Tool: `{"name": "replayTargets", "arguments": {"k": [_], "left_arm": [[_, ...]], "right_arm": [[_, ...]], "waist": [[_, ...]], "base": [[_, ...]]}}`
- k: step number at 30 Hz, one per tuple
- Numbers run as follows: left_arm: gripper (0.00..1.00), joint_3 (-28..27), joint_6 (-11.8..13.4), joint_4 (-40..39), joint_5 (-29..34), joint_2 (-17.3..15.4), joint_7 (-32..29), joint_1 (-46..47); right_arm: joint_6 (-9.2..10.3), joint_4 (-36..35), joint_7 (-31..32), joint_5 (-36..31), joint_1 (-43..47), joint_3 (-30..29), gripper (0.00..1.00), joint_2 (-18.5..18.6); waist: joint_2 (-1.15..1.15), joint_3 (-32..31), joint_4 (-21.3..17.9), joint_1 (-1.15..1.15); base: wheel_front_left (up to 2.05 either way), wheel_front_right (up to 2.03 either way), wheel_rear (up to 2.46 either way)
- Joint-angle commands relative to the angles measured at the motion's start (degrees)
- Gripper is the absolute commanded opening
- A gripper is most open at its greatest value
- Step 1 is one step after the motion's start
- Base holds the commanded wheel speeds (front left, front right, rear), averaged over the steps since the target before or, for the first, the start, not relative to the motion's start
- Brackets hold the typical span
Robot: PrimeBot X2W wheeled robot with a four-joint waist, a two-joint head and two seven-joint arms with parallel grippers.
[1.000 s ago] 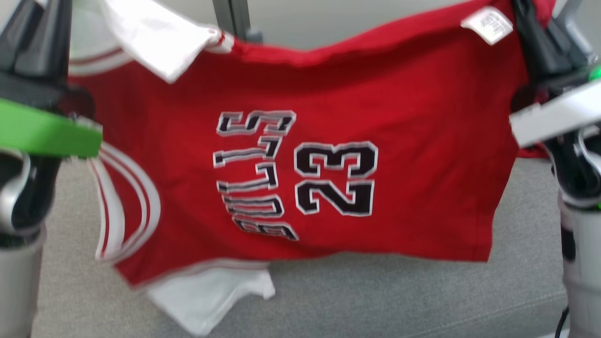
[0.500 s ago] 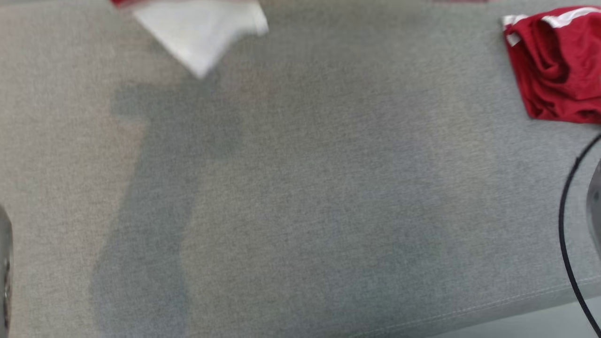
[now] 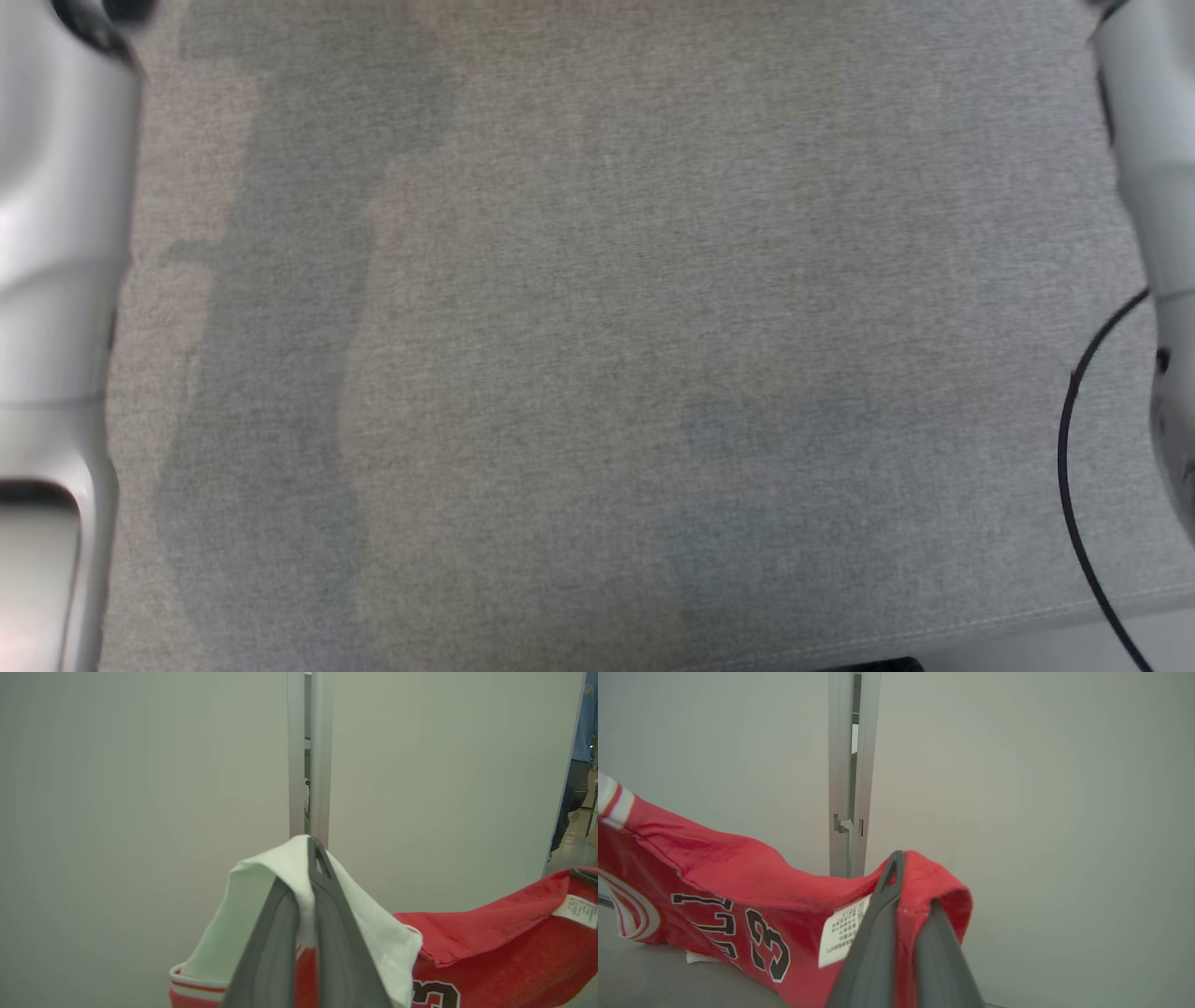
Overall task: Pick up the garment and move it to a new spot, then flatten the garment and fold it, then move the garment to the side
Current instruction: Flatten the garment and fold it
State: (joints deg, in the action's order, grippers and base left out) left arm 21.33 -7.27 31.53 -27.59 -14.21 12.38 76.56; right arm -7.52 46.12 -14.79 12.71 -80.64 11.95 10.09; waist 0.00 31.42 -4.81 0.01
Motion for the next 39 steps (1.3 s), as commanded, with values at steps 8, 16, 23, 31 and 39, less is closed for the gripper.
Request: {"name": "replayTargets", "arguments": {"k": [8, 16, 23, 31, 39], "left_arm": [[0.0, -1.1, -0.3, -12.0, -5.8, -5.1, 2.4, -18.0], [0.0, -4.5, 3.6, -26.1, -8.2, -8.6, 2.7, -38.4], [0.0, -5.2, 7.4, -35.1, -10.2, -9.5, 2.3, -55.2], [0.0, -5.3, 11.5, -43.4, -12.3, -9.0, 2.1, -70.7], [0.0, -4.5, 14.4, -49.2, -13.8, -8.6, 1.5, -81.7]], "right_arm": [[0.07, -14.4, -0.4, 5.7, 16.5, 4.1, 0.0, 3.3], [0.08, -26.1, -0.5, 7.3, 33.0, 4.2, 0.0, 6.5], [0.07, -32.5, -0.2, 8.3, 46.7, 2.5, 0.0, 6.1], [0.07, -41.0, 2.4, 7.6, 63.3, -2.4, 0.0, 3.3], [0.08, -49.8, 7.9, 6.0, 75.7, -6.3, 0.0, 1.0]], "waist": [[0.0, -0.9, 0.4, -0.01], [0.0, -6.8, 0.0, -0.01], [0.0, -13.3, 0.6, -0.01], [0.0, -19.7, 1.4, -0.01], [0.0, -22.4, 1.6, -0.01]], "base": [[0.0, 0.0, 0.0], [0.0, 0.0, 0.0], [0.0, 0.0, 0.0], [0.0, 0.0, 0.0], [0.0, 0.0, 0.0]]}}
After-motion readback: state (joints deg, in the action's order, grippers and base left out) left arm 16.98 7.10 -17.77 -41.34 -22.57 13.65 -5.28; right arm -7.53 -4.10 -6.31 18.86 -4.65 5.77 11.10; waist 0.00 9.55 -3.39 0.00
